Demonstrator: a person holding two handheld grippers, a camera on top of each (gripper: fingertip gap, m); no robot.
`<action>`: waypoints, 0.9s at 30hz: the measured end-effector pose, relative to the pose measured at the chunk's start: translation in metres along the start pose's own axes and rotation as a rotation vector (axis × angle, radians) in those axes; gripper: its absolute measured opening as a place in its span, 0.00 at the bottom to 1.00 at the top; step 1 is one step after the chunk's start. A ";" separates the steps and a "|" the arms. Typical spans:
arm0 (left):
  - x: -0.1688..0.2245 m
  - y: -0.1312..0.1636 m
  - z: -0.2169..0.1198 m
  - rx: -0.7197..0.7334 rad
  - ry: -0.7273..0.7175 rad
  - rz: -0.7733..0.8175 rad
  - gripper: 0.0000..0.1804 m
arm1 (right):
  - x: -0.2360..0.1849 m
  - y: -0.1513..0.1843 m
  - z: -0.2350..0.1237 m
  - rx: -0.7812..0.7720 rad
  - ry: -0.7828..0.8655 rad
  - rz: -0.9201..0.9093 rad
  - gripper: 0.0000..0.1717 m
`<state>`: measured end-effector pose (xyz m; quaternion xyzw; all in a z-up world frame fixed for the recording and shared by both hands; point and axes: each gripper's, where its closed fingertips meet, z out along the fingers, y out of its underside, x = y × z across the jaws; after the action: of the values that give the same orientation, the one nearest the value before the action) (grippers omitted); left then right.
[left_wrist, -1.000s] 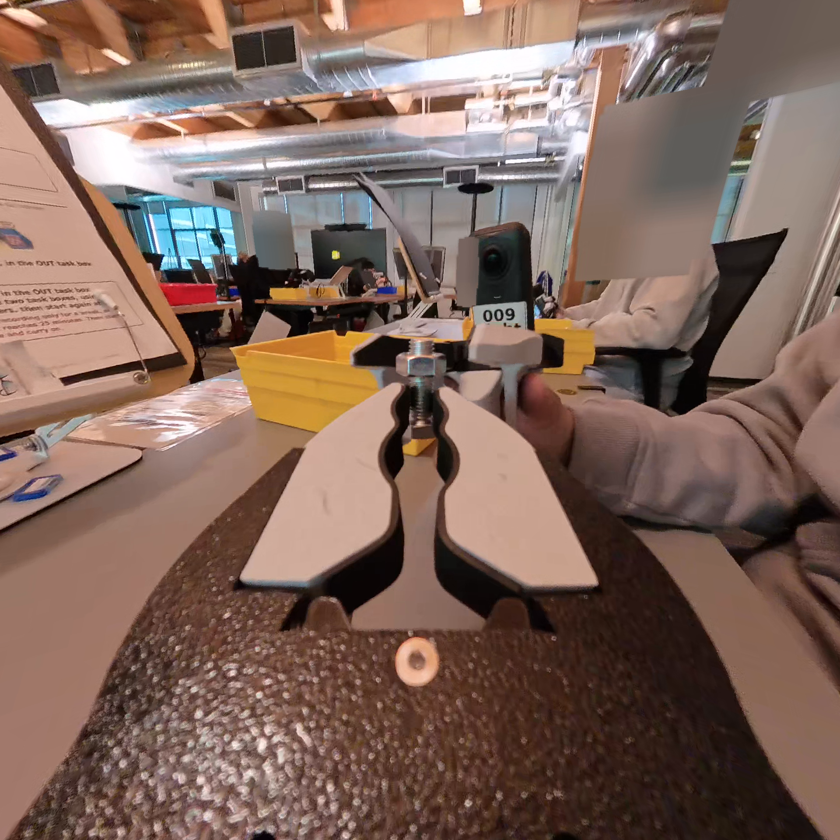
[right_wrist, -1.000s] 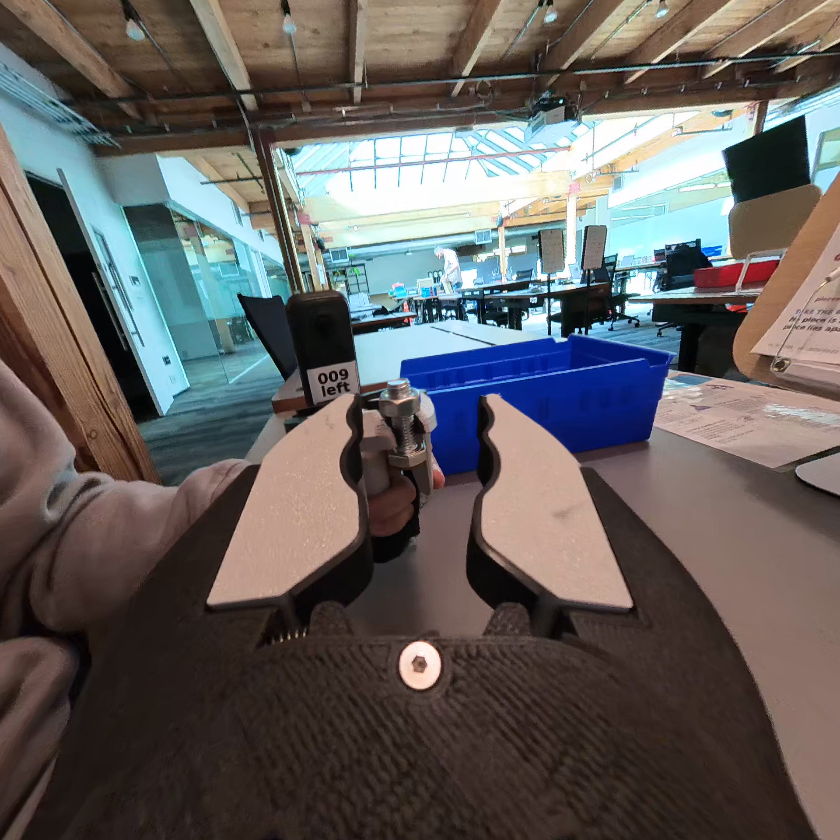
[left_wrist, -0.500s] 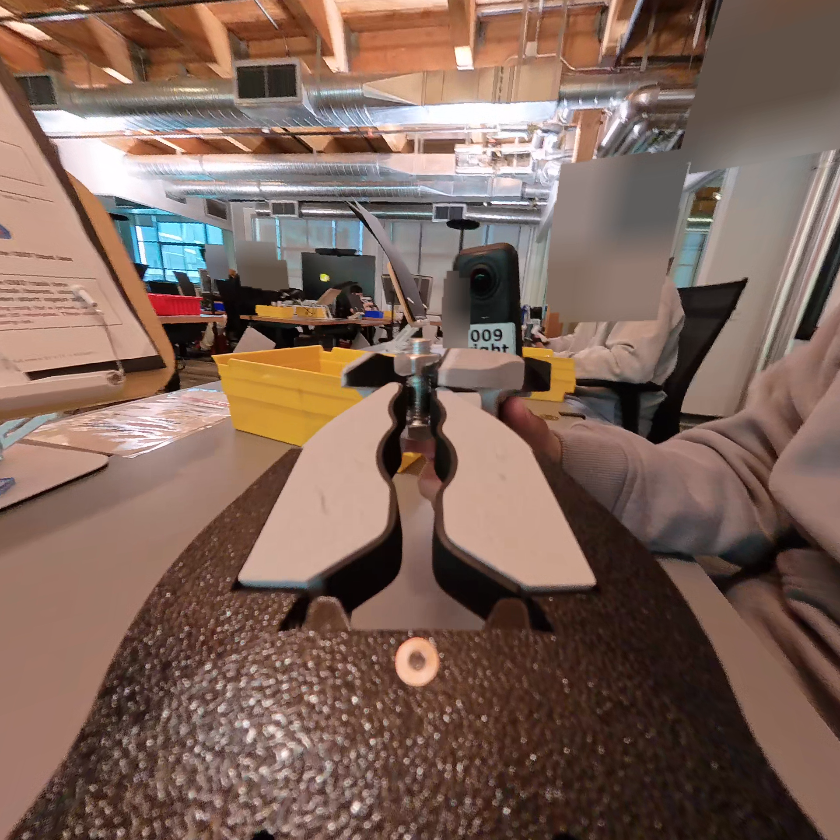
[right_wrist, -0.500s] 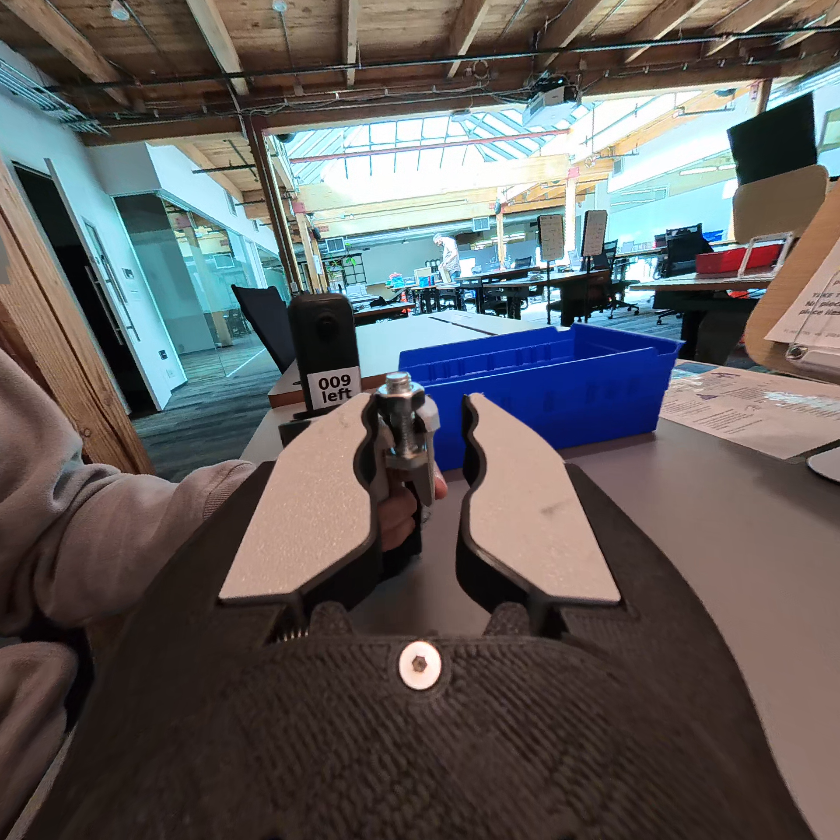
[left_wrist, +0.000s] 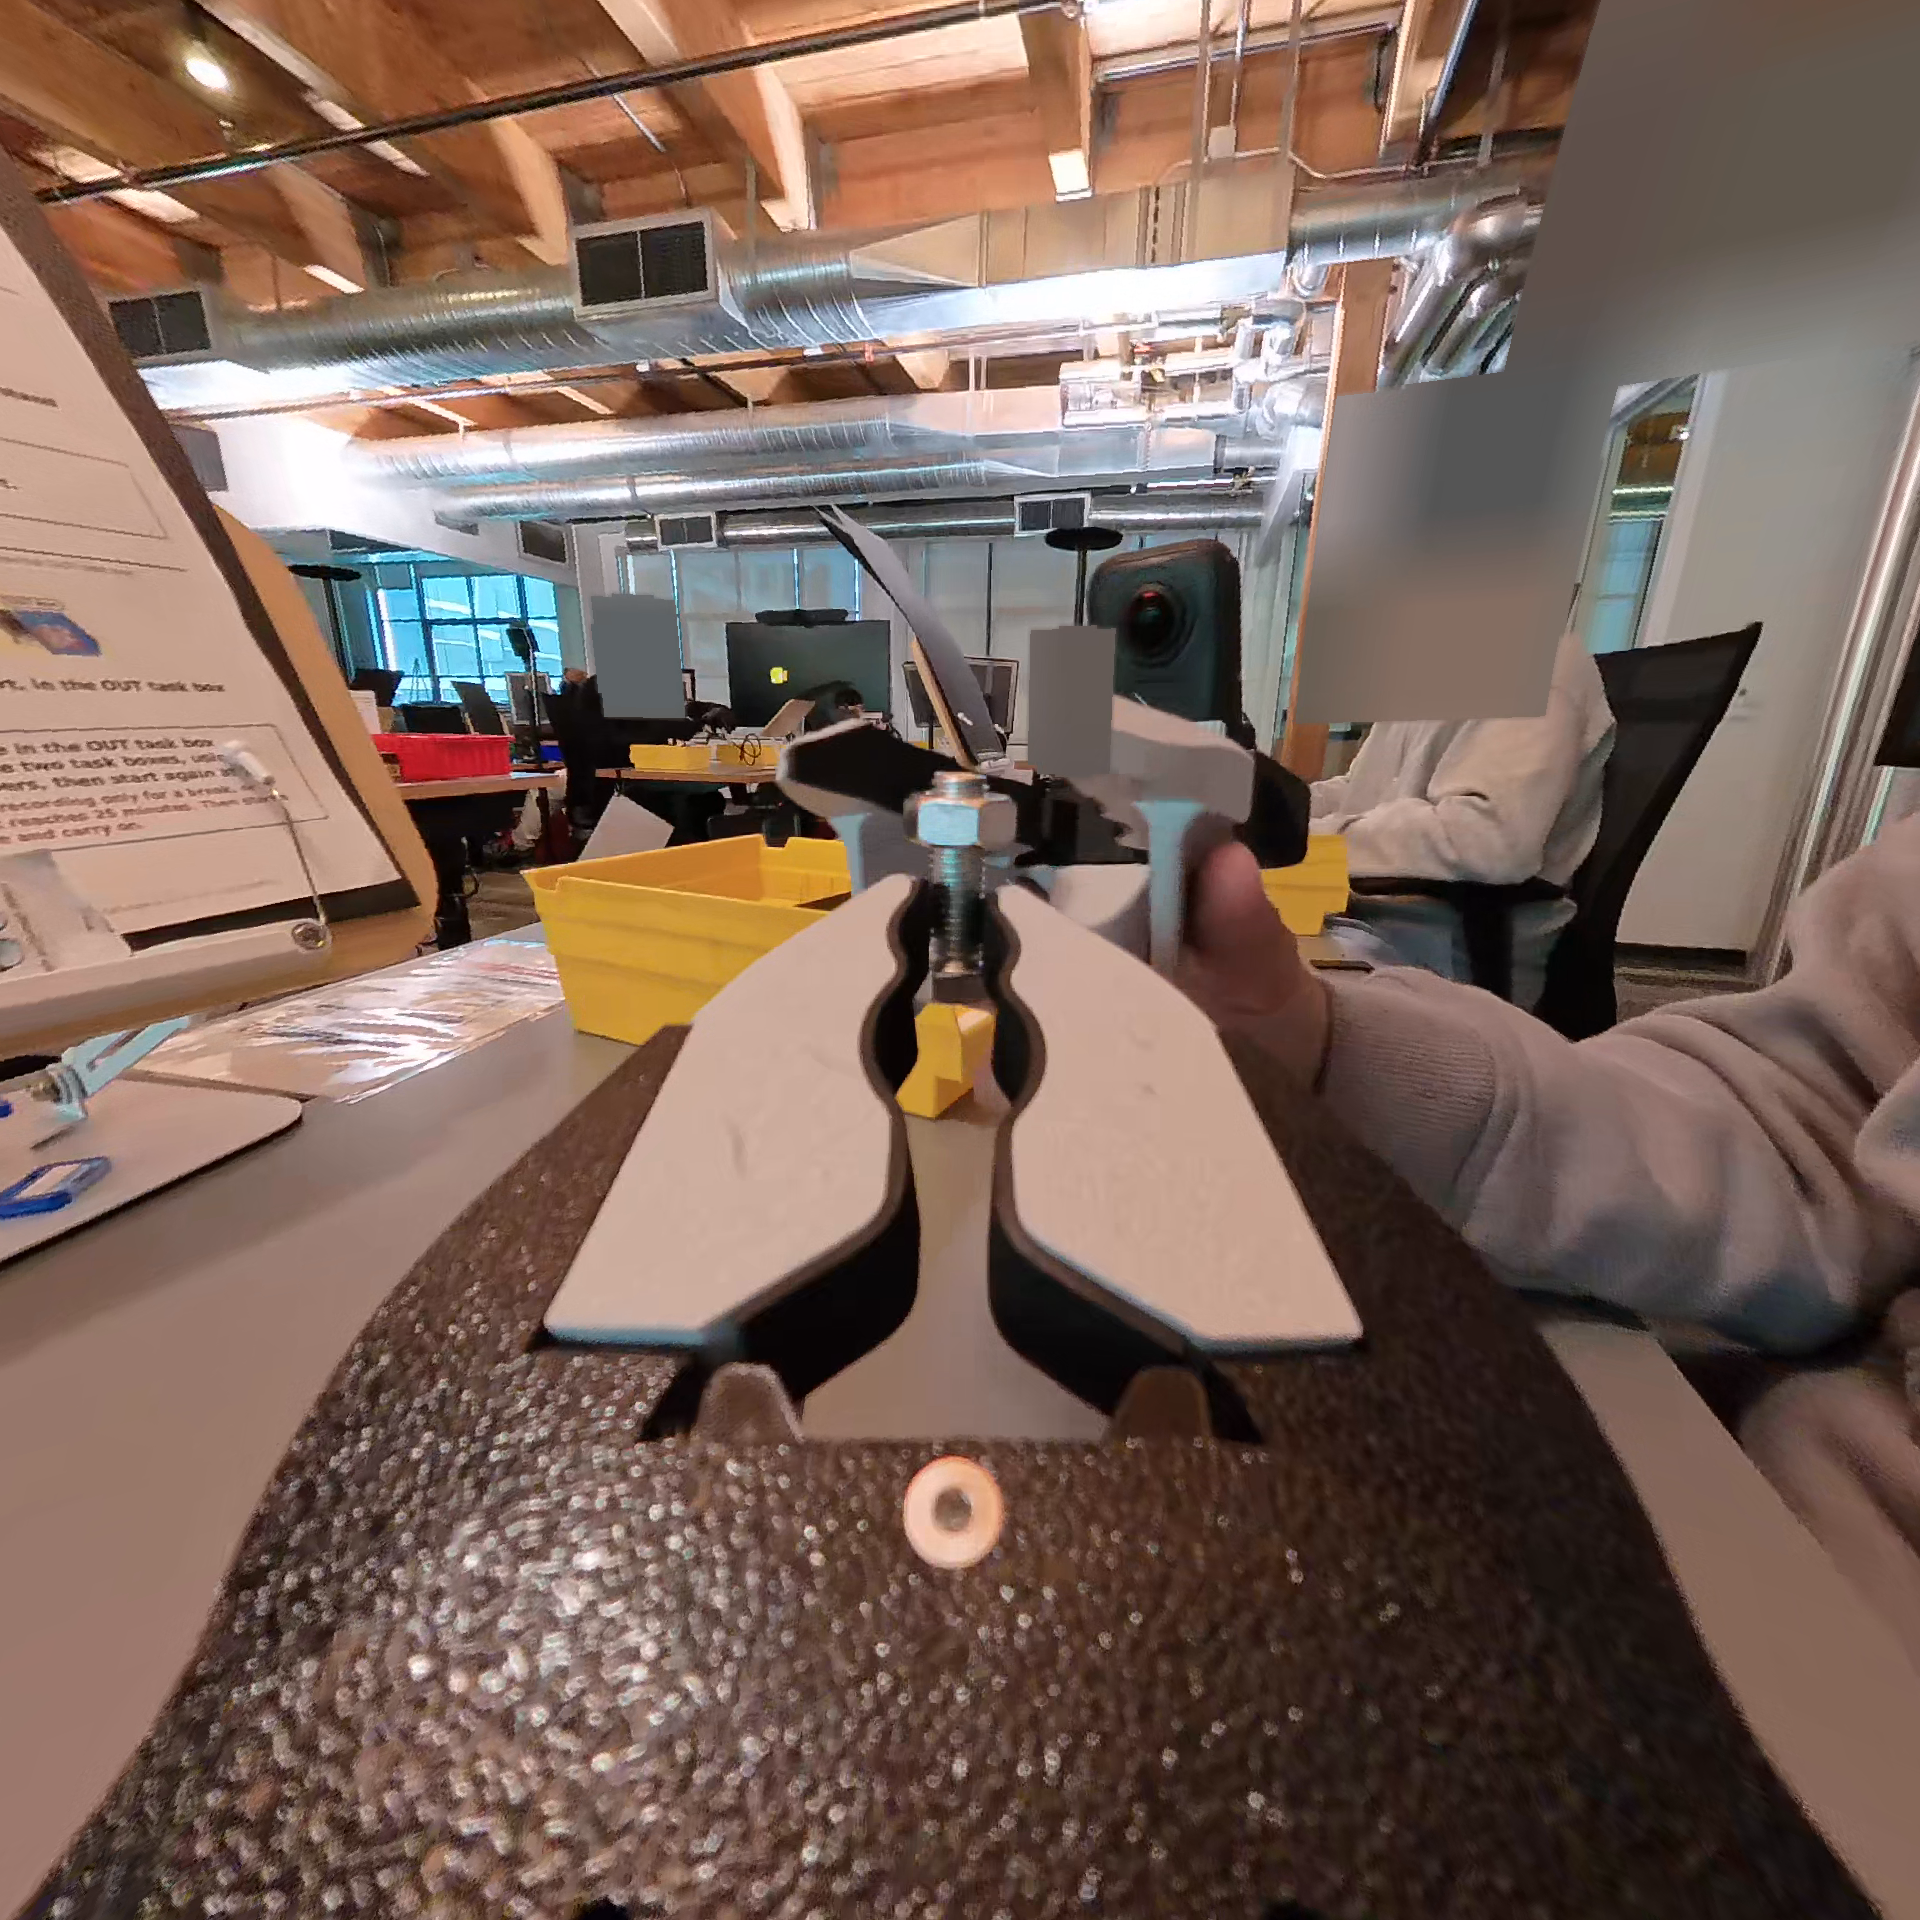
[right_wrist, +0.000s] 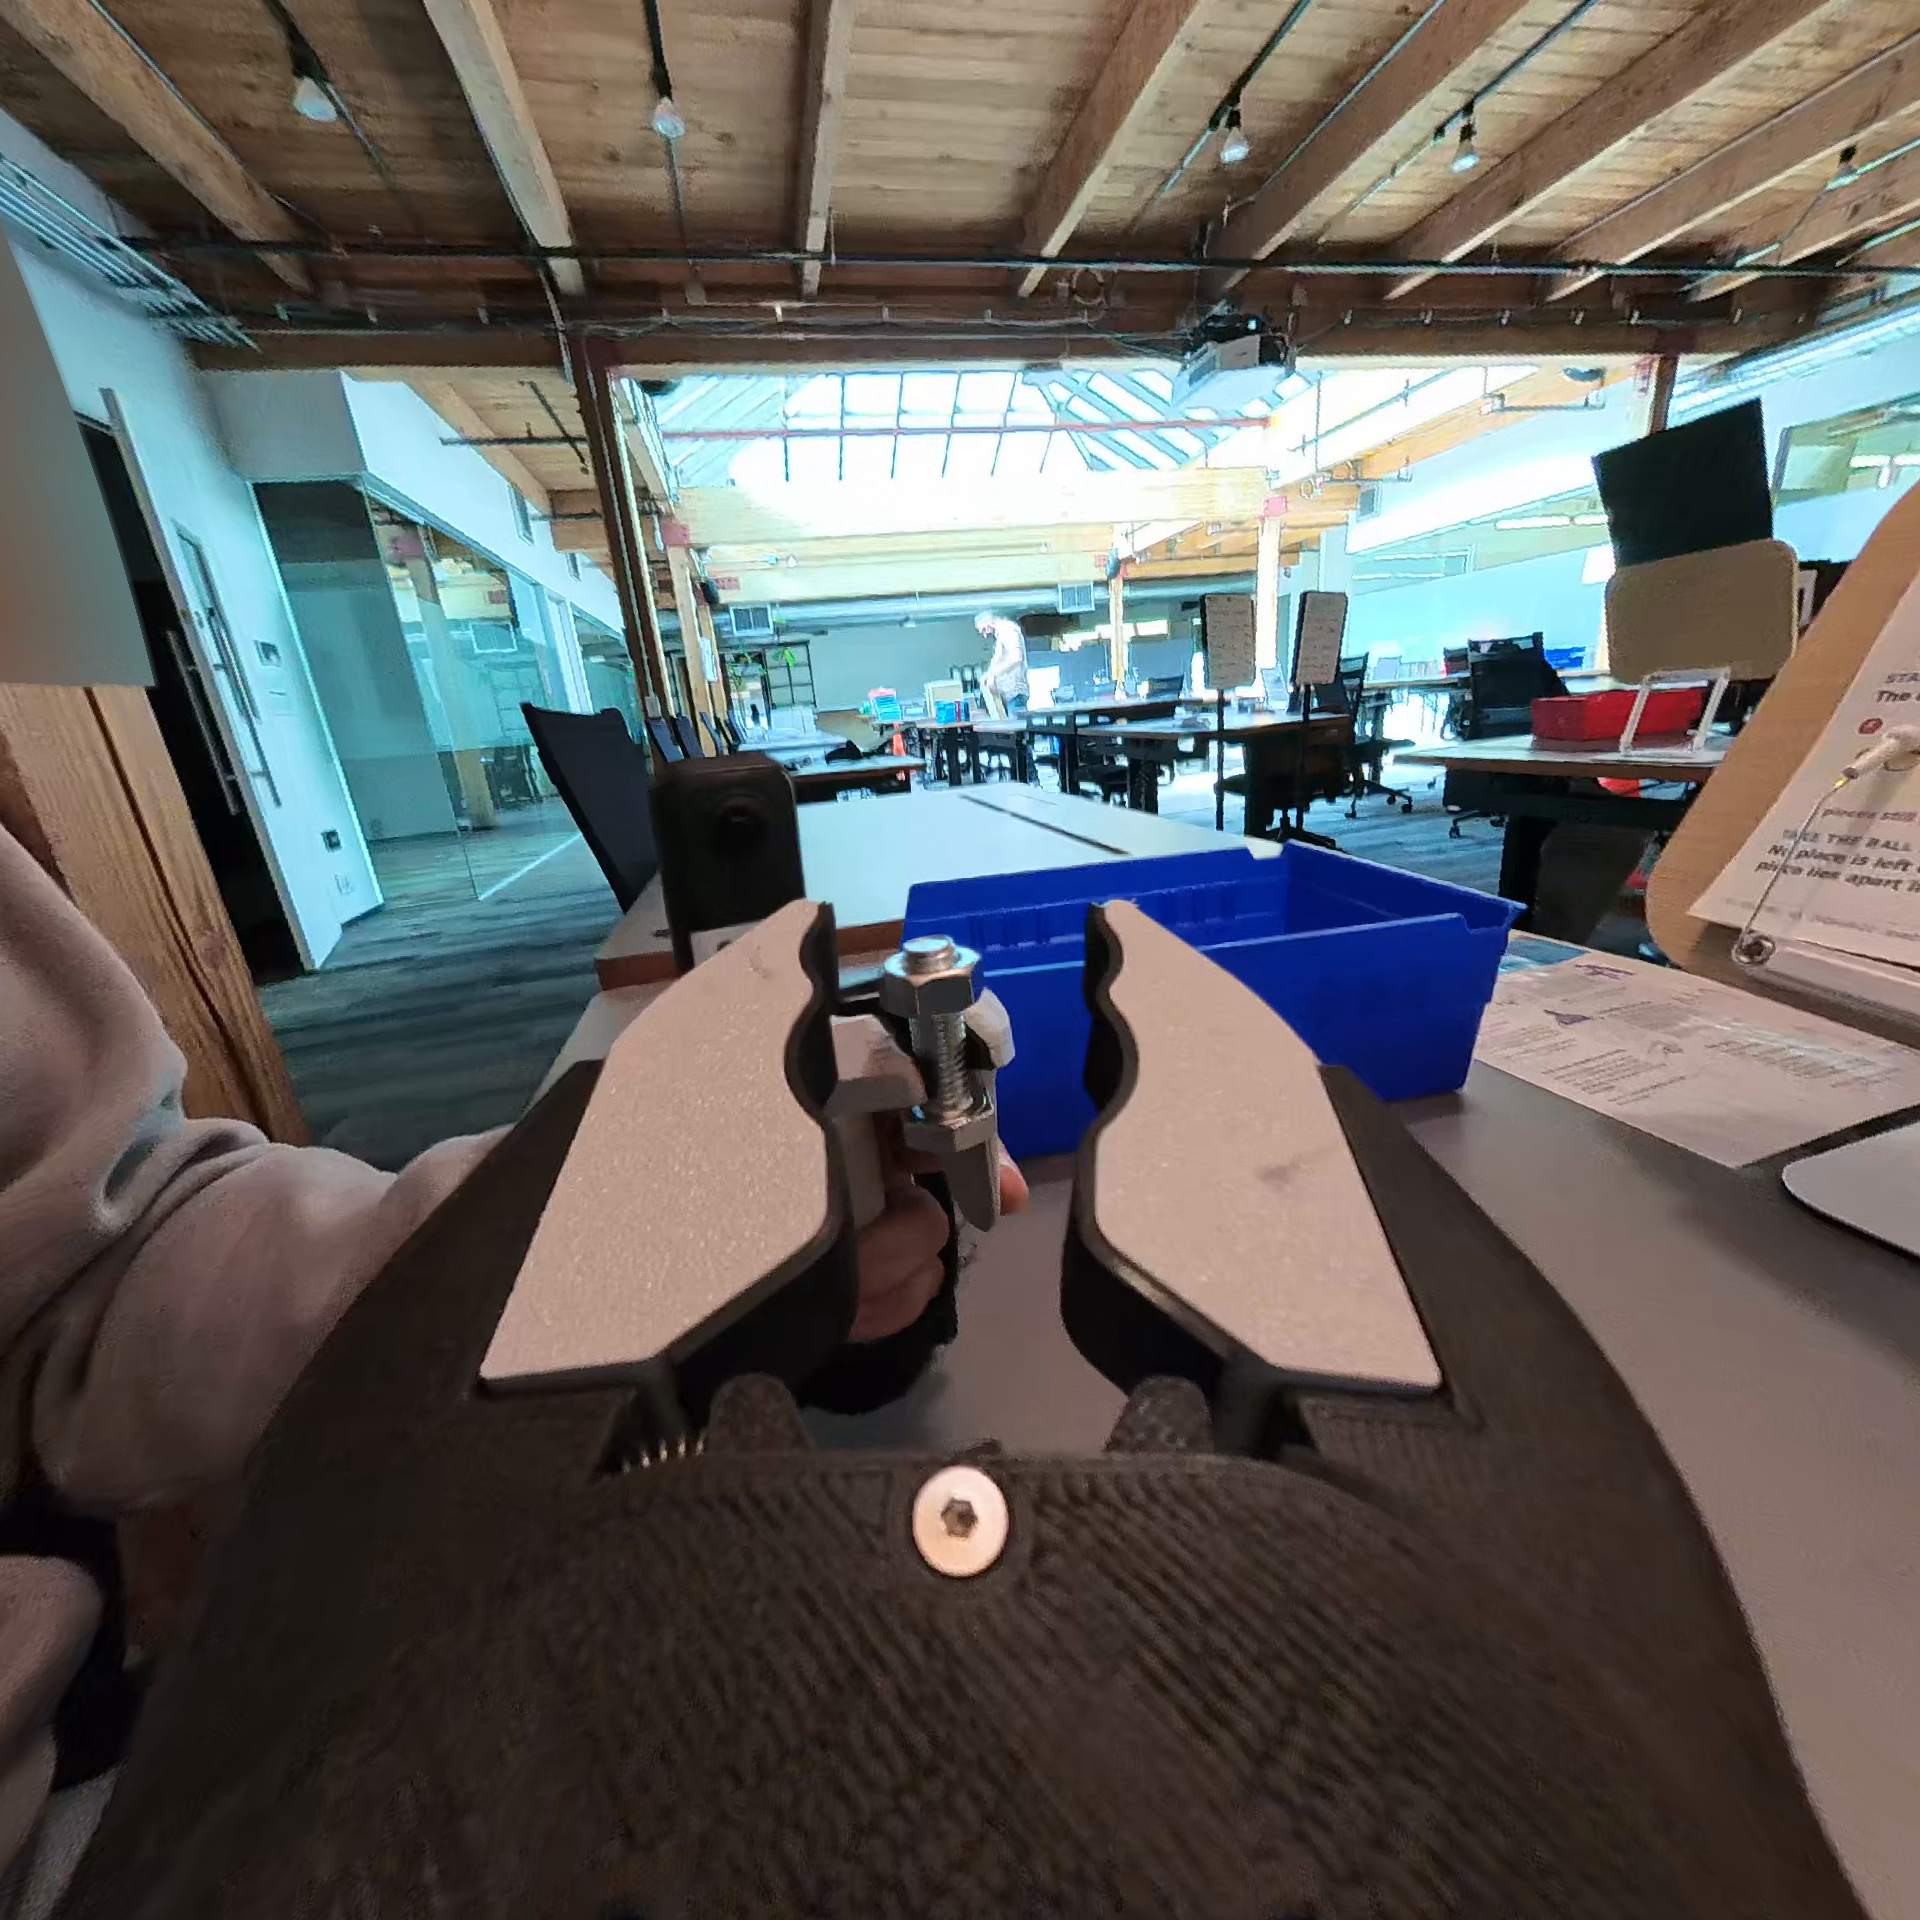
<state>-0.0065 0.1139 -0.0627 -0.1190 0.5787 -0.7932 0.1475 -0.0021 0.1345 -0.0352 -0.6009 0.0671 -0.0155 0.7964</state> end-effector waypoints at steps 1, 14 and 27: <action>0.000 0.000 0.001 -0.002 -0.001 0.000 0.05 | 0.001 0.004 0.000 -0.028 0.005 -0.007 0.26; -0.007 0.000 -0.002 -0.016 -0.040 0.004 0.05 | 0.014 0.000 -0.012 -0.026 0.044 0.039 0.28; -0.012 0.009 0.000 -0.062 -0.068 -0.014 0.05 | 0.021 0.015 -0.005 -0.076 0.101 0.029 0.26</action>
<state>0.0051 0.1160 -0.0719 -0.1546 0.5970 -0.7713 0.1578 0.0170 0.1318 -0.0529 -0.6280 0.1166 -0.0316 0.7688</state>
